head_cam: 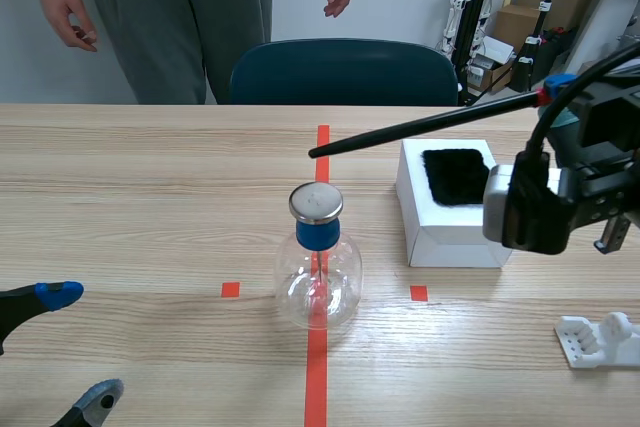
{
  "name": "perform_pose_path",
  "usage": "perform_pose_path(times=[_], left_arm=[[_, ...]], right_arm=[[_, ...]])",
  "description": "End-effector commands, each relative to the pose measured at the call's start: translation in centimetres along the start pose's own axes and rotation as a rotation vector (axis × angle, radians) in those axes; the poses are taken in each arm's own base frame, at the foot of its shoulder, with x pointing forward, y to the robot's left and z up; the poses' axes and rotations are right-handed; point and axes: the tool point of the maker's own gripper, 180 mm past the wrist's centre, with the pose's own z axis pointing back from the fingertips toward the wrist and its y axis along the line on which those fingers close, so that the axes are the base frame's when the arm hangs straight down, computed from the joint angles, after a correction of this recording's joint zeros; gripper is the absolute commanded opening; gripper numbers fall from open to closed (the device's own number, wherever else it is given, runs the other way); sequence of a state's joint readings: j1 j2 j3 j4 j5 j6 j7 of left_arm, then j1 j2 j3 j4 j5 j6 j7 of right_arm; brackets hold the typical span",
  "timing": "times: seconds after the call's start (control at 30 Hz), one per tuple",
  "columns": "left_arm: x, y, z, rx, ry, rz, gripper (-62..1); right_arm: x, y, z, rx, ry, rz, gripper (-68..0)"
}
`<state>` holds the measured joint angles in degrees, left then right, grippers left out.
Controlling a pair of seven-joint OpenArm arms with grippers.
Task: Do the electroscope experiment. hold the rod still at the electroscope
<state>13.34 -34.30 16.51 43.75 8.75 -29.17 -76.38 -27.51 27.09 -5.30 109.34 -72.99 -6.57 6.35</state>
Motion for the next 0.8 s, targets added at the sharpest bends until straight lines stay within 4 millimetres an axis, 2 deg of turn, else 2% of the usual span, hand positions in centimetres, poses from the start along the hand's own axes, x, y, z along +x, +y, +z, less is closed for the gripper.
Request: perform_pose_path(times=[0.0, 0.13, 0.4, 0.77], left_arm=[[0.7, 0.1, -0.3, -0.002, -0.033, -0.004, 1.4], [0.7, 0.1, -0.3, -0.002, -0.032, -0.004, 1.4], [0.7, 0.1, -0.3, -0.002, -0.033, -0.004, 1.4], [0.7, 0.1, -0.3, -0.002, -0.033, -0.004, 1.4]], right_arm=[[-0.1, -0.5, -0.2, -0.023, 0.007, 0.020, -65.3], [0.5, 0.4, -0.3, -0.002, -0.002, 0.031, -65.3], [0.7, 0.8, -1.2, 0.002, 0.014, 0.042, -65.3], [0.8, 1.2, -1.2, 0.018, 0.011, 0.054, -65.3]])
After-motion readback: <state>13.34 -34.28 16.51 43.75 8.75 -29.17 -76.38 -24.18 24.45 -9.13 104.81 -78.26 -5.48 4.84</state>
